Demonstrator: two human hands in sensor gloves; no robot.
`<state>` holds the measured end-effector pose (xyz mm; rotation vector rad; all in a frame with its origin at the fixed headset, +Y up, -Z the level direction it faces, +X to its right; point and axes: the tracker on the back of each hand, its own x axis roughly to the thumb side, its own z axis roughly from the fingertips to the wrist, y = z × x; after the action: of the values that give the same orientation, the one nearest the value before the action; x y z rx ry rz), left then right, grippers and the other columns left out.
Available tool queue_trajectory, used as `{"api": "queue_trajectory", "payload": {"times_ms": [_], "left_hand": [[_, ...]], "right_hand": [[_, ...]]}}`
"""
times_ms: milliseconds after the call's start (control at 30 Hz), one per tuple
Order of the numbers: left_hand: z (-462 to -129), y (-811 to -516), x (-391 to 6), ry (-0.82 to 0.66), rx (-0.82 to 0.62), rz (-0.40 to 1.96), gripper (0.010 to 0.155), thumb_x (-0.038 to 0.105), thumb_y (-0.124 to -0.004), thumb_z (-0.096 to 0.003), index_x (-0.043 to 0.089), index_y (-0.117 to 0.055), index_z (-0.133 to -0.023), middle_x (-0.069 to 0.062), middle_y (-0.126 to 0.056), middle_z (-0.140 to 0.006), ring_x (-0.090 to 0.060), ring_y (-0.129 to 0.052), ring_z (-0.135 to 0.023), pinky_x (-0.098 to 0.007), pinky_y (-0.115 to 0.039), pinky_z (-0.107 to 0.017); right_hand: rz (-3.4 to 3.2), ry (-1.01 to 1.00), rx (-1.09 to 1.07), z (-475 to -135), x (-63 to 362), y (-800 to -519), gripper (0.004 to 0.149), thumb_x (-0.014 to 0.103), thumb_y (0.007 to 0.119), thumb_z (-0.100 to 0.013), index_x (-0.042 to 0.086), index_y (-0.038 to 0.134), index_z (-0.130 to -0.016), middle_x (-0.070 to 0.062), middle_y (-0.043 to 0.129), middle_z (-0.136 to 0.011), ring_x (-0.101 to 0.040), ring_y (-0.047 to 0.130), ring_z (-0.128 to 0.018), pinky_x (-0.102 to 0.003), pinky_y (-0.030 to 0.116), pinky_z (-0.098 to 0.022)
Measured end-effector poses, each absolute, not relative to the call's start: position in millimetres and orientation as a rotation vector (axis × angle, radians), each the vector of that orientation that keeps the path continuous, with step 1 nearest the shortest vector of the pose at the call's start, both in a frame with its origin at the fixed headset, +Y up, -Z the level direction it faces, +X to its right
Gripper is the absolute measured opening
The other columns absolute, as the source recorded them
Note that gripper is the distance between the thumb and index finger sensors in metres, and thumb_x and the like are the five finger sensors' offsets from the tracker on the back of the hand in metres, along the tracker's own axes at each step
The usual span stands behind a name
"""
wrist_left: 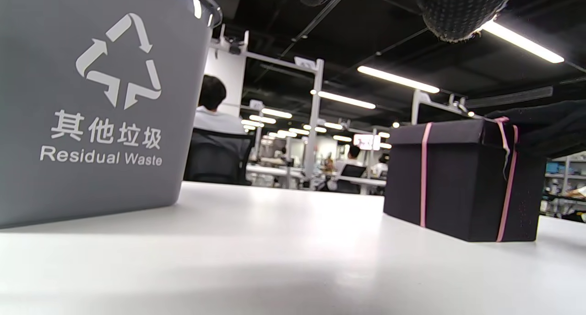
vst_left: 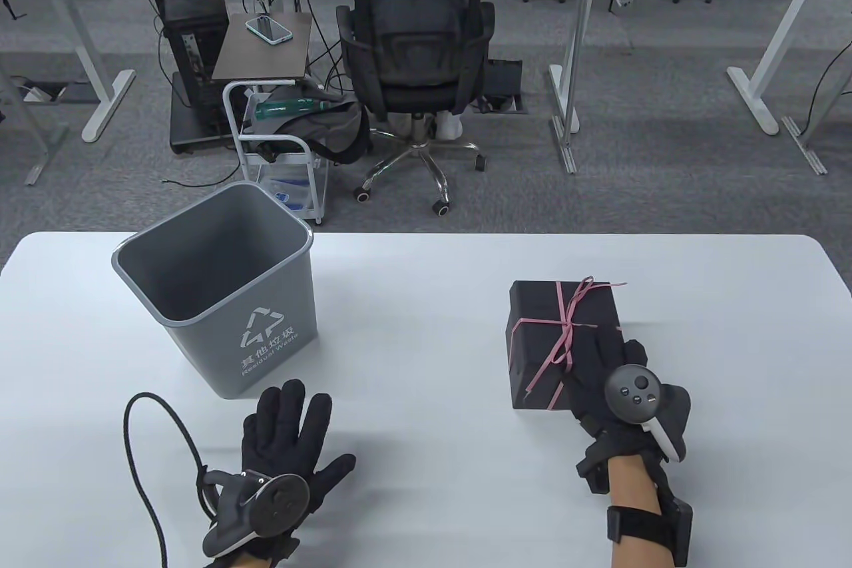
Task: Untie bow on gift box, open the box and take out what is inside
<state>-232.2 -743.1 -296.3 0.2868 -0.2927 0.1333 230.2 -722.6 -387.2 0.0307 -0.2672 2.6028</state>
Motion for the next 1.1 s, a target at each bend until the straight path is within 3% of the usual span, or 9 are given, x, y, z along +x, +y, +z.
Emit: {"api": "queue_trajectory", "payload": {"times_ms": [133, 700, 933, 1100], "left_hand": [[-289, -734, -228, -0.305, 0.351, 0.112, 0.090, 0.070, -0.069, -0.0572, 0.013, -0.039, -0.120, -0.026, -0.045, -0.125, -0.056, -0.051, -0.108, -0.065, -0.059, -0.074], [-281, -724, -206, -0.332, 0.403, -0.039, 0.091, 0.066, -0.079, -0.0547, 0.016, -0.041, -0.120, -0.024, -0.045, -0.125, -0.054, -0.053, -0.108, -0.064, -0.061, -0.074], [-275, -694, -142, -0.407, 0.424, -0.118, 0.091, 0.066, -0.080, -0.0531, 0.017, -0.042, -0.119, -0.022, -0.047, -0.125, -0.050, -0.062, -0.106, -0.060, -0.066, -0.073], [-276, -694, -101, -0.463, 0.372, -0.134, 0.092, 0.068, -0.081, -0.0514, 0.017, -0.045, -0.119, -0.021, -0.053, -0.124, -0.048, -0.066, -0.104, -0.059, -0.068, -0.072]], "right_hand": [[2.621, -0.300, 0.079, -371, 207, -725, 0.073, 0.040, 0.080, -0.058, 0.023, 0.045, -0.120, -0.012, 0.030, -0.123, -0.061, 0.029, -0.098, -0.061, 0.043, -0.076], [2.571, -0.331, 0.161, -324, 154, -731, 0.072, 0.039, 0.081, -0.058, 0.023, 0.047, -0.120, -0.013, 0.032, -0.123, -0.061, 0.030, -0.097, -0.061, 0.043, -0.075], [2.558, -0.366, 0.224, -319, 147, -733, 0.072, 0.039, 0.081, -0.058, 0.022, 0.048, -0.120, -0.014, 0.033, -0.123, -0.061, 0.030, -0.096, -0.061, 0.044, -0.075], [2.577, -0.383, 0.269, -314, 134, -733, 0.070, 0.041, 0.080, -0.059, 0.023, 0.049, -0.119, -0.015, 0.035, -0.122, -0.061, 0.034, -0.095, -0.060, 0.047, -0.074]]}}
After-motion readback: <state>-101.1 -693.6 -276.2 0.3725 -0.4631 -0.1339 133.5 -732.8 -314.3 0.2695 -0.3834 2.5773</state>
